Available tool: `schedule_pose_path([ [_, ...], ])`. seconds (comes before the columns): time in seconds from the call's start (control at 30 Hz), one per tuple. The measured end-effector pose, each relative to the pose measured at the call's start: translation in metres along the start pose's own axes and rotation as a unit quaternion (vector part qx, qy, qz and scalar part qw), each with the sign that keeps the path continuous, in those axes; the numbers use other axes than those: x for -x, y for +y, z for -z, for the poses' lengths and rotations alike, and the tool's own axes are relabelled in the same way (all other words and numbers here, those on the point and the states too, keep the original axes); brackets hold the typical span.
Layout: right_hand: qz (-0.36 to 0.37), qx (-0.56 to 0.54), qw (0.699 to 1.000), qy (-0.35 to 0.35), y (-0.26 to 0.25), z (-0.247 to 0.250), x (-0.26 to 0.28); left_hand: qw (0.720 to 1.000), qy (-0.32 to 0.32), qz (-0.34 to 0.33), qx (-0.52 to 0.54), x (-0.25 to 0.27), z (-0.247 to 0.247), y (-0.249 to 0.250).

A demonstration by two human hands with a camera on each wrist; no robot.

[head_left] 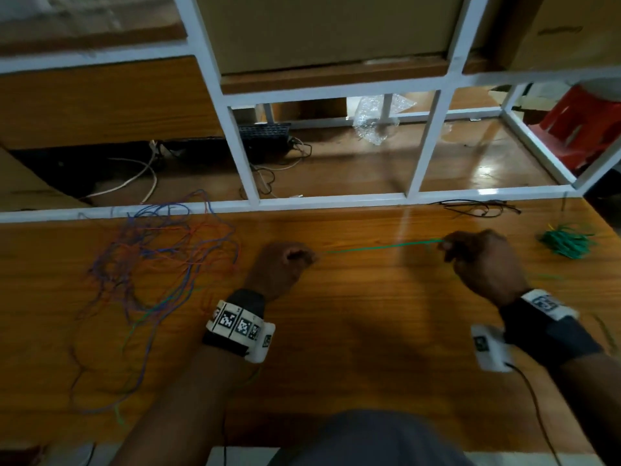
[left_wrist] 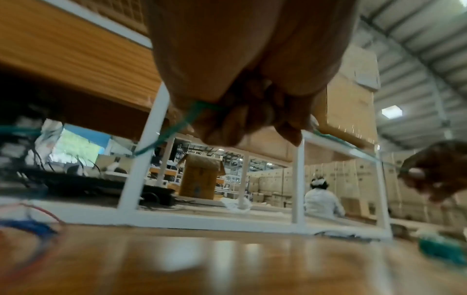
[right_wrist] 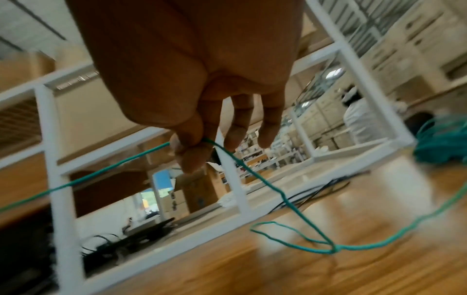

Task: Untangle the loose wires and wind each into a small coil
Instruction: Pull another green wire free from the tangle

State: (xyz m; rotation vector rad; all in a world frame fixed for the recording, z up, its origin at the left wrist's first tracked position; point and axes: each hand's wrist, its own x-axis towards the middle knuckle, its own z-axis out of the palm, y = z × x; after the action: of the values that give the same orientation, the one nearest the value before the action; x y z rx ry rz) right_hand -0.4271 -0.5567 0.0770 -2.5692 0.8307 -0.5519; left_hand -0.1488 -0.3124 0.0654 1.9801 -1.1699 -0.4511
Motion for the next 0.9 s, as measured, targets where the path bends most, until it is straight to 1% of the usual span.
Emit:
schedule_pose_path([
  [0.07,-0.009,0.018,0.999,-0.025,0.013,0.002,0.001,0.997,0.064,-0.005,-0.052,0.007,0.008,-0.011],
  [0.1,-0.023,0.034,0.997,-0.064,0.014,-0.003,0.001,0.995,0.081,-0.009,-0.064,0.009,0.008,-0.011],
  [0.13,-0.038,0.075,0.991,-0.106,0.009,-0.009,0.003,0.994,0.083,-0.012,-0.067,0.011,0.005,-0.008],
  [0.17,-0.04,0.133,0.981,-0.133,0.002,-0.019,0.002,0.995,0.072,-0.025,-0.069,0.011,0.0,-0.004],
  [0.2,-0.032,0.174,0.972,-0.155,-0.009,-0.029,0.001,0.995,0.055,-0.049,-0.074,0.011,-0.007,0.001],
  [0.23,-0.008,0.174,0.972,-0.156,-0.023,-0.038,0.0,0.993,0.038,-0.075,-0.085,0.01,-0.014,0.006],
  [0.3,0.072,0.111,0.98,-0.148,-0.066,-0.052,-0.003,0.987,0.013,-0.116,-0.109,0.008,-0.027,0.019],
  [0.33,0.111,0.075,0.979,-0.154,-0.084,-0.059,-0.004,0.986,0.009,-0.125,-0.114,0.006,-0.032,0.024],
  [0.4,0.143,-0.01,0.975,-0.171,-0.109,-0.068,-0.006,0.985,0.015,-0.131,-0.111,0.003,-0.032,0.032],
  [0.43,0.143,-0.043,0.976,-0.157,-0.11,-0.068,-0.008,0.987,0.017,-0.124,-0.1,0.001,-0.028,0.033],
  [0.47,0.128,-0.056,0.981,-0.132,-0.105,-0.067,-0.011,0.991,0.018,-0.108,-0.075,0.001,-0.022,0.032],
  [0.53,0.105,-0.036,0.991,-0.077,-0.09,-0.057,-0.02,0.998,0.017,-0.059,0.01,0.002,-0.006,0.024],
  [0.57,0.109,-0.016,0.992,-0.058,-0.082,-0.053,-0.023,0.998,0.008,-0.036,0.05,0.005,0.001,0.021],
  [0.6,0.113,0.006,0.992,-0.047,-0.076,-0.049,-0.027,0.997,0.001,-0.023,0.068,0.006,0.007,0.018],
  [0.63,0.118,0.023,0.992,-0.04,-0.074,-0.047,-0.03,0.998,-0.006,-0.016,0.064,0.007,0.011,0.017],
  [0.7,0.103,0.039,0.994,-0.027,-0.07,-0.043,-0.037,0.999,-0.005,0.006,0.045,0.006,0.022,0.013],
  [0.8,0.024,0.047,0.998,0.017,-0.049,-0.031,-0.047,0.998,0.031,0.049,-0.012,0.009,0.047,0.001],
  [0.83,0.003,0.047,0.999,0.02,-0.038,-0.027,-0.049,0.998,0.042,0.052,-0.018,0.012,0.054,-0.004],
  [0.9,-0.015,0.058,0.998,-0.009,-0.025,-0.022,-0.049,0.997,0.045,0.05,-0.031,0.019,0.061,-0.007],
])
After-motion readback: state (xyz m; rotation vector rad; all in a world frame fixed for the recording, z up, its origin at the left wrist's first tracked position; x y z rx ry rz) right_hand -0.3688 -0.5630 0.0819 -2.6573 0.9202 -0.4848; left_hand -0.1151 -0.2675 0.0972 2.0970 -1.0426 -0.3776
